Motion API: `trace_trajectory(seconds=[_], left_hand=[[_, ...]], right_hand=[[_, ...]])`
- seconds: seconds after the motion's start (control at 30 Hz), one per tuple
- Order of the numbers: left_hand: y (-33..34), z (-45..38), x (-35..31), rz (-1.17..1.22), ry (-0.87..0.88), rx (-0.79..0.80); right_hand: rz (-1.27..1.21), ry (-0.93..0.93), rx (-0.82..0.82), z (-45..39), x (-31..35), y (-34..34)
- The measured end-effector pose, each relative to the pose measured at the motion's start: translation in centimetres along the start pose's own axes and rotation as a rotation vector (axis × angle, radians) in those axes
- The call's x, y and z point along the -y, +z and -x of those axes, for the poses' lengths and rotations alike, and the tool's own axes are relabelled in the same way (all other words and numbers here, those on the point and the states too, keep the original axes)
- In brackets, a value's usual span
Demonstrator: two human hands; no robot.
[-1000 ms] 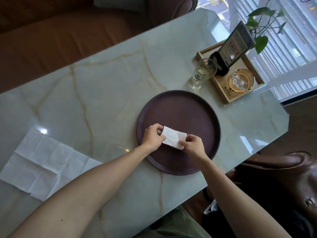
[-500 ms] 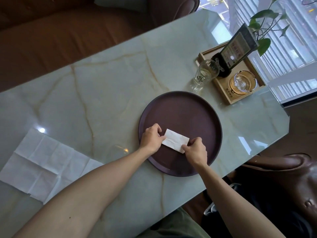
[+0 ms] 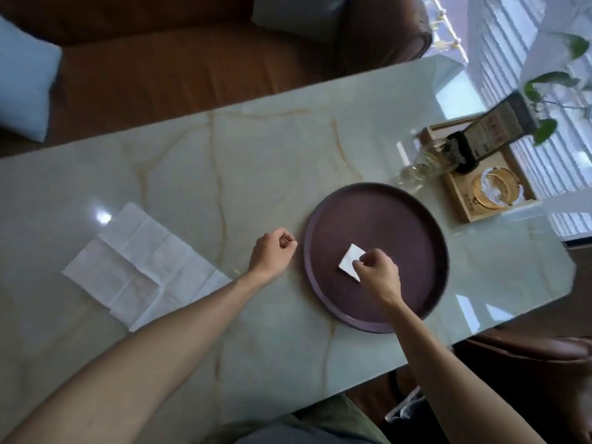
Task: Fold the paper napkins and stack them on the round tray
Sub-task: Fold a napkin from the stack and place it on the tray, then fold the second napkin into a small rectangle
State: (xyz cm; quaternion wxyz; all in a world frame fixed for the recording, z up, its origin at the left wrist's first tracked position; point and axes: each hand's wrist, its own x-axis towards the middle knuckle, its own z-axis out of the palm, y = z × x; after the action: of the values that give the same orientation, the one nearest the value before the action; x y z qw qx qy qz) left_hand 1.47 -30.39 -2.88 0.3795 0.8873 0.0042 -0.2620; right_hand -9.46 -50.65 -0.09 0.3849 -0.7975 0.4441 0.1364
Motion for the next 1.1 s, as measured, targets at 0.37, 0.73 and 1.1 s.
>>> trace_trajectory(seconds=[0.37, 0.73, 1.1], left_hand=[[-15.2, 6.1, 13.4, 0.108, -0.275, -0.136], [-19.3, 10.9, 25.6, 0.220, -0.542, -0.224], [-19.3, 9.5, 27.6, 0.608, -0.652, -0.224]], right_hand=[[0.229, -0.279, 0.383, 6.9, 10.3, 12.7], [0.381, -0.336, 0.400, 11.6, 13.5, 23.1], [0.398, -0.173, 0.270, 11.5, 14.3, 26.3]])
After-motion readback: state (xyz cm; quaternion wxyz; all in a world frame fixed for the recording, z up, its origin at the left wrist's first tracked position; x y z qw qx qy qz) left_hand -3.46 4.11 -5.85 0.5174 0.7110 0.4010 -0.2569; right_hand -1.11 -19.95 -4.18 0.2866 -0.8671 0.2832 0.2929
